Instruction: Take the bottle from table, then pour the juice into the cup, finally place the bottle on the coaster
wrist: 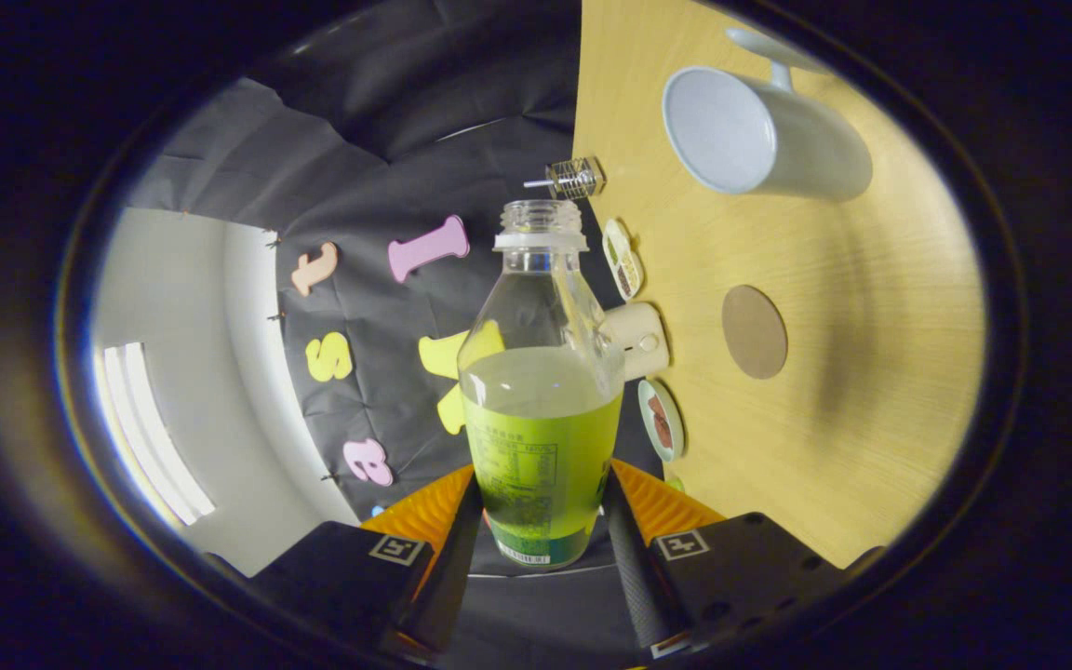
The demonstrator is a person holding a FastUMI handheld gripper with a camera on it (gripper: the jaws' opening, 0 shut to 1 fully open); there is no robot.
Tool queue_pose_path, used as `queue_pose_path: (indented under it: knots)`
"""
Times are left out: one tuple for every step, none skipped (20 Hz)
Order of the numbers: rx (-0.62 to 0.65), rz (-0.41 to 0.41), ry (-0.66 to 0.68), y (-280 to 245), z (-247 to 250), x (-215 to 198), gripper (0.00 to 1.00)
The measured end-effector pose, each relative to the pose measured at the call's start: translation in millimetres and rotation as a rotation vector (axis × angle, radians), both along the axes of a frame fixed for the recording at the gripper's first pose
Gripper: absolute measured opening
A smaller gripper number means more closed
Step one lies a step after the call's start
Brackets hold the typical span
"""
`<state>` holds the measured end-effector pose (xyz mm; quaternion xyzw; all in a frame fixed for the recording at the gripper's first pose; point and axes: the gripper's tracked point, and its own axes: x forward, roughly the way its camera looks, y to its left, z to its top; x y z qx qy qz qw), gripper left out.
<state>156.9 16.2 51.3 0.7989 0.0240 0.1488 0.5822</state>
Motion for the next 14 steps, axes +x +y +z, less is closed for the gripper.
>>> queue_pose_path:
  knots:
    - [0.012,-0.001,-0.003,-1.3,1.9,0.0,0.75]
    - [0.018,-0.002,-0.005,-2.5,3.1,-0.4,0.75]
    - [0.020,-0.003,-0.002,-3.1,2.7,-1.1,0.75]
    - [0.024,-0.004,-0.005,-3.6,1.6,0.2,0.75]
    - [0.032,-0.007,-0.007,-3.1,0.8,1.3,0.75]
    - [0.037,-0.007,-0.009,-2.8,0.7,1.2,0.75]
    - [0.039,-0.008,-0.010,-1.8,0.2,3.1,0.75]
    - [0.042,-0.007,-0.011,-1.9,0.3,4.0,0.75]
    - [0.047,-0.008,-0.013,-2.7,1.8,4.3,0.75]
    - [0.052,-0.008,-0.016,-3.1,2.5,5.2,0.75]
    - [0.058,-0.009,-0.018,-3.5,3.3,7.0,0.75]
    - [0.064,-0.009,-0.020,-3.6,4.2,6.5,0.75]
    - [0.068,-0.009,-0.022,-3.9,5.1,7.1,0.75]
    - [0.071,-0.010,-0.023,-4.2,6.1,7.5,0.75]
